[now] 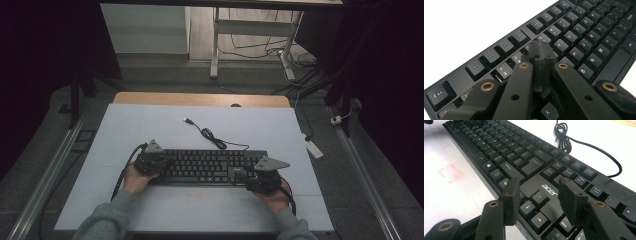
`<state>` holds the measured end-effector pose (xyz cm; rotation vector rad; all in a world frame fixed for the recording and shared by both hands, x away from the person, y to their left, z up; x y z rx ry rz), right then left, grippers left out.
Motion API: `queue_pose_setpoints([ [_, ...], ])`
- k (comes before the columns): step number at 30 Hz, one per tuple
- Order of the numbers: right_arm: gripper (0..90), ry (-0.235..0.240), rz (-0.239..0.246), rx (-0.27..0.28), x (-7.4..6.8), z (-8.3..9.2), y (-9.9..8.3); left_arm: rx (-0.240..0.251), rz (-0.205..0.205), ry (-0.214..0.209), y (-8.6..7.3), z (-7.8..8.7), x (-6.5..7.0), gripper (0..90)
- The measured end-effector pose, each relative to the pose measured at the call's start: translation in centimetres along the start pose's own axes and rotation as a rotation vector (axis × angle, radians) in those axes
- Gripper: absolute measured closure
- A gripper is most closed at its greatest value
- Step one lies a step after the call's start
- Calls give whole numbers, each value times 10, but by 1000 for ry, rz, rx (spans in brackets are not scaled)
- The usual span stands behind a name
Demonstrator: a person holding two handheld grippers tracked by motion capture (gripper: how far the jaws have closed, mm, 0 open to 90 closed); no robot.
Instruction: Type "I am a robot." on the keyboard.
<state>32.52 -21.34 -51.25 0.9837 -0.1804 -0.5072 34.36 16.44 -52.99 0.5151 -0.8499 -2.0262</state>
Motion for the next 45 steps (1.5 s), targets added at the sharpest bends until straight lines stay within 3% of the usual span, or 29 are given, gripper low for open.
queue_pose_setpoints([
  [23,524,-4,-2,-2,0,1,0,-16,-7,-1,-2,-5,2,890],
  [28,524,-5,-1,0,0,1,0,5,-8,10,0,0,1,889],
  [32,524,-3,-2,3,0,1,0,35,28,5,0,6,-4,883],
  [39,524,-3,-2,3,0,2,0,55,67,-13,-1,13,-10,782],
  [45,524,-3,-3,3,1,2,0,55,79,-17,-2,20,-12,617],
])
Point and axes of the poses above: each handheld gripper's, and its own axes: z roughly backward along the jaws, y roughly out of its top, x roughly to its right, the point moved 1 cm from there along -z, roughly forward along the jaws, and after that the axes turned 10 degrees about y, right-handed, at the moved point
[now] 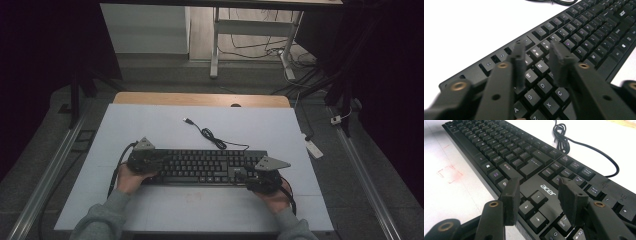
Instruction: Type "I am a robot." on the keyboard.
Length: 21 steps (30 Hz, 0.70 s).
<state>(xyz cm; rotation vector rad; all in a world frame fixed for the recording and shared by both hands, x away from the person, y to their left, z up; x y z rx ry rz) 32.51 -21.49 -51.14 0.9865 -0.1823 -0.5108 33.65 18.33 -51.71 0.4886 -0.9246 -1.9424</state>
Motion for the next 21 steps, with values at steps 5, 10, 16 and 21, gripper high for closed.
queue_pose_setpoints([
  [5,524,0,0,0,0,0,0,-1,0,4,-1,8,-2,502],
  [10,524,-1,0,0,0,0,0,-5,4,7,-3,17,-5,423],
  [16,524,1,0,1,0,0,0,0,19,2,-4,21,-8,388],
  [21,524,-2,0,-1,0,0,0,-8,17,2,-5,20,-8,376],
])
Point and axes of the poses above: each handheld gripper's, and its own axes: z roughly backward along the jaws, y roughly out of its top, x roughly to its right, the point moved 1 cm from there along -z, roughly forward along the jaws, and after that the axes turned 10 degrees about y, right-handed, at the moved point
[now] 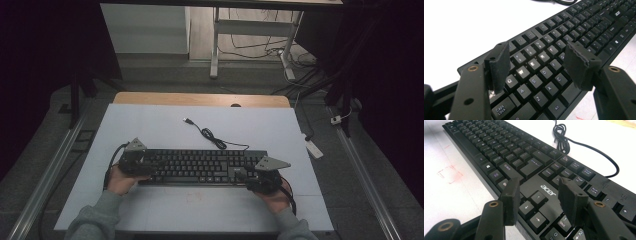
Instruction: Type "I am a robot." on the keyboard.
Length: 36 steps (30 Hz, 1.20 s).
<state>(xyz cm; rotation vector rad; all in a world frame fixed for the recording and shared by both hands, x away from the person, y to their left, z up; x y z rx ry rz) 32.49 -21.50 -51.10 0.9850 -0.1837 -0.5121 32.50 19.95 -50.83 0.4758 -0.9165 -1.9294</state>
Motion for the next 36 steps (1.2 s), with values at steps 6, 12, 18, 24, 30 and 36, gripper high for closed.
queue_pose_setpoints([
  [6,523,5,0,5,0,0,0,-2,-1,1,0,0,0,370],
  [12,521,15,1,14,-2,-2,3,-4,-3,2,0,-1,1,366],
  [18,521,30,12,19,-6,-9,9,-7,-6,2,0,-2,2,363],
  [24,521,42,19,26,-9,-15,15,-11,-12,0,0,-3,3,360],
  [30,525,57,34,26,-14,-23,22,-12,-12,3,0,-3,4,358],
  [36,553,57,39,32,-17,-30,29,-17,-20,-2,1,-4,5,354],
])
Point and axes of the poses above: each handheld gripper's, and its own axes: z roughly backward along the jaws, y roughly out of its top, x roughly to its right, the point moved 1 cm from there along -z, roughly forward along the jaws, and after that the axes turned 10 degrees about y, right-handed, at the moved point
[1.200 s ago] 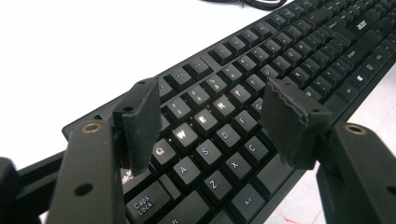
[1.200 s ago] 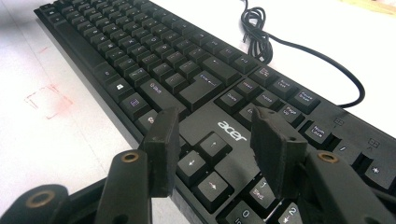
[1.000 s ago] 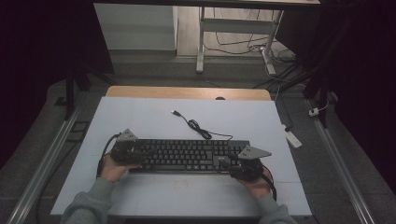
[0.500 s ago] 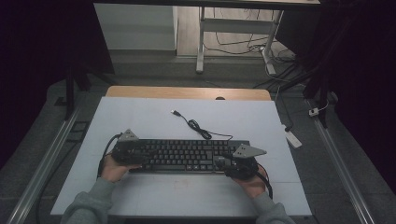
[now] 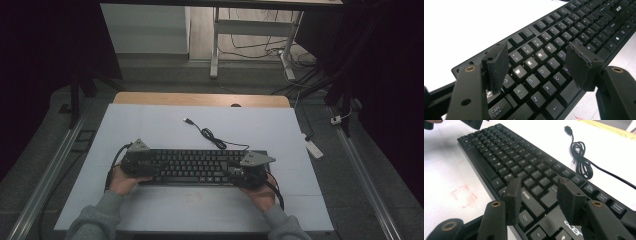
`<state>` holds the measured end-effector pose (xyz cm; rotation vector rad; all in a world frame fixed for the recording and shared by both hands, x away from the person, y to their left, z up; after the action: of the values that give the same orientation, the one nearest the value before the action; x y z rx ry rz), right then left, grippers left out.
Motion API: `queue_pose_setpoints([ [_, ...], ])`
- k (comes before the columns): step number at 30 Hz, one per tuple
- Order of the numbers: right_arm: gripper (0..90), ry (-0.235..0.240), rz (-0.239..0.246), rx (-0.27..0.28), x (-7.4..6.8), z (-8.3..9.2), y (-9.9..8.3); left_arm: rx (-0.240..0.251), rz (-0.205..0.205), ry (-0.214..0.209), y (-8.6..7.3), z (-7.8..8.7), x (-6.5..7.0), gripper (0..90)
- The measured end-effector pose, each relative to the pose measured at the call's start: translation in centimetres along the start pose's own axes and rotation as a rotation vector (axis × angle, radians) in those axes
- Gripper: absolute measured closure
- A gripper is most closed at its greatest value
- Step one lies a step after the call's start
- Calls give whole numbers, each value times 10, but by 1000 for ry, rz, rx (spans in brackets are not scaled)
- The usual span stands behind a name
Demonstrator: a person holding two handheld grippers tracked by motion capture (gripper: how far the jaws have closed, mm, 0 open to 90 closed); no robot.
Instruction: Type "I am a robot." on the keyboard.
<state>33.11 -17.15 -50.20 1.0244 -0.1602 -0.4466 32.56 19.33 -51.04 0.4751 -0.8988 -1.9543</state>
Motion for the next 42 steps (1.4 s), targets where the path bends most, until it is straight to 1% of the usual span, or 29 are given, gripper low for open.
queue_pose_setpoints([
  [2,575,-1,-2,-2,0,-2,2,0,1,0,0,0,1,353],
  [3,594,9,-3,3,0,-4,3,0,-2,-1,0,0,1,353],
  [5,638,18,4,-5,-1,-6,6,-2,-4,0,0,0,1,352],
  [7,698,30,11,-4,-2,-9,8,-3,-5,-1,0,0,2,352],
  [11,840,54,20,-23,-2,-16,13,-3,-4,-2,0,0,2,350],
  [13,888,57,21,-28,-1,-21,17,-3,-5,-2,0,-1,2,349],
  [14,893,65,18,-30,-1,-23,19,-3,-5,-2,0,-1,2,349],
  [17,893,66,7,-38,-1,-31,23,-3,-7,-3,0,-1,3,348],
  [25,893,63,8,-53,1,-51,31,-5,-8,0,0,-1,3,346],
  [27,893,65,6,-52,2,-56,32,-5,-9,0,0,-1,3,346],
  [31,893,67,-1,-70,4,-65,32,-6,-11,0,0,-1,4,344],
  [35,892,65,2,-80,5,-72,34,-7,-14,1,0,-1,4,344],
  [39,891,72,-3,-78,6,-80,35,-10,-11,1,0,-1,4,342],
  [42,891,74,0,-93,6,-85,36,-11,-14,2,-1,-2,4,341],
])
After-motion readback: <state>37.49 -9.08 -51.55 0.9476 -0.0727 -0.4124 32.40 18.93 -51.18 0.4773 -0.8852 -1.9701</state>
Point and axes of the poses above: each handheld gripper's, and its own axes: z roughly backward along the jaws, y roughly out of its top, x roughly to its right, the point moved 1 cm from there along -z, roughly forward along the jaws, and after that the axes turned 10 degrees about y, right-handed, at the moved point
